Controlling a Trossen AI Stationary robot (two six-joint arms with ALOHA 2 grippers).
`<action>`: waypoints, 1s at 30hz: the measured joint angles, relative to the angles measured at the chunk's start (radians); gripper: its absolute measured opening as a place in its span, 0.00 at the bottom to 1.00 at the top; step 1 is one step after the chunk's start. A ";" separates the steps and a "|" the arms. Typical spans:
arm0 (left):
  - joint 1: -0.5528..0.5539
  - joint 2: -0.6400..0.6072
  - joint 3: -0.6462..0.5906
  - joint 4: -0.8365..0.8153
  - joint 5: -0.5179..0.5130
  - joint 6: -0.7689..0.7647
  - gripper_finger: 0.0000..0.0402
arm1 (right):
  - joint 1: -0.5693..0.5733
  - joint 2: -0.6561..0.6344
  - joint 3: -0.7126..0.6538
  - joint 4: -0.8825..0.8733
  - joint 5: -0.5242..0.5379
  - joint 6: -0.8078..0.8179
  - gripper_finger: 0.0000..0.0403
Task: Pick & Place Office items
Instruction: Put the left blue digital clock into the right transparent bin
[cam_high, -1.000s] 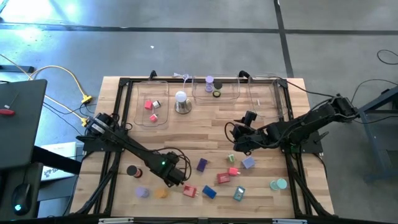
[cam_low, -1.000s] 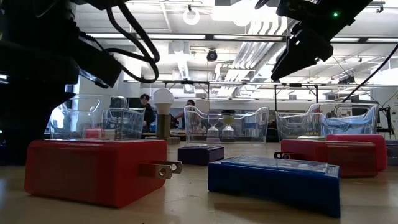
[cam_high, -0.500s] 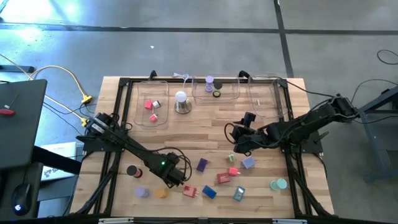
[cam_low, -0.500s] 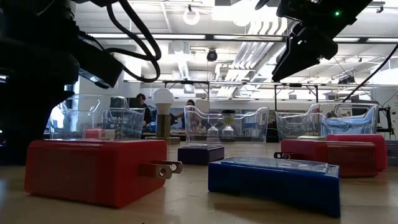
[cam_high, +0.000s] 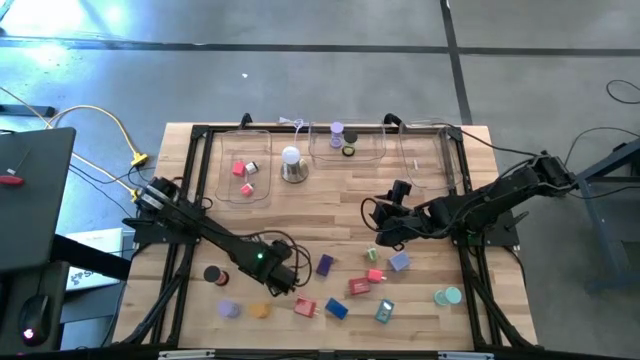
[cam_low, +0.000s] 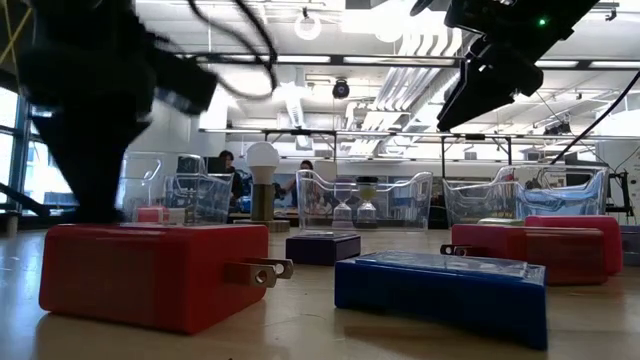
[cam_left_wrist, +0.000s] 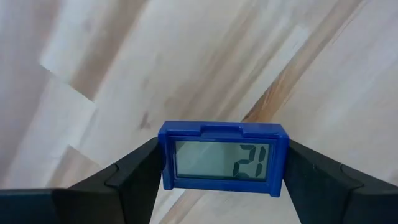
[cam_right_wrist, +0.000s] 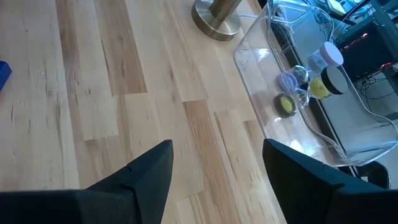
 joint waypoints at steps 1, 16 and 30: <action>-0.001 -0.014 0.001 -0.009 -0.014 0.001 0.68 | 0.000 0.000 0.000 0.000 0.000 0.000 0.59; -0.020 -0.227 0.002 0.243 -0.536 0.683 0.68 | 0.052 0.000 0.000 0.271 -0.019 -0.011 0.59; -0.038 -0.155 0.002 0.786 -0.645 1.555 0.68 | 0.063 0.000 0.000 0.625 -0.515 -0.026 0.59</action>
